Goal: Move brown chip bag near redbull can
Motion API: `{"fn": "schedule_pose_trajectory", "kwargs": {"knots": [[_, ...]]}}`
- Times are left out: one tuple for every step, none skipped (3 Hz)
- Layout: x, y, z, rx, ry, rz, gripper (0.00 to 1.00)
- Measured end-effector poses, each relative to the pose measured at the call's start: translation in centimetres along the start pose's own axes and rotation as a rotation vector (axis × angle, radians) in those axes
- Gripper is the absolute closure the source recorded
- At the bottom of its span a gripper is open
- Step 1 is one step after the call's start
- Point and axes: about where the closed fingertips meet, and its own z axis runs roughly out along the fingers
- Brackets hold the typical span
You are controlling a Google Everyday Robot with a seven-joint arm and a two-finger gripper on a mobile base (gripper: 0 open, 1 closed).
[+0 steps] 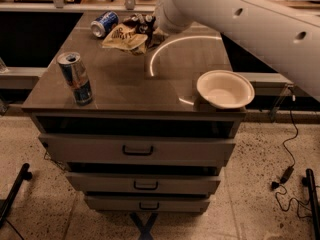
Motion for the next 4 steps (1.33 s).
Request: {"fn": "schedule_pose_trajectory", "kwargs": {"knots": [[-1.4,1.2,0.4,0.001,-0.081,-0.052,1.0],[-2.6,2.5,0.8,-0.016,-0.136,-0.087,1.0],[-3.8,3.8,1.1,-0.043,-0.184,-0.116,1.0],[-4.7,5.4,1.3,-0.077,-0.214,-0.133,1.0]]}}
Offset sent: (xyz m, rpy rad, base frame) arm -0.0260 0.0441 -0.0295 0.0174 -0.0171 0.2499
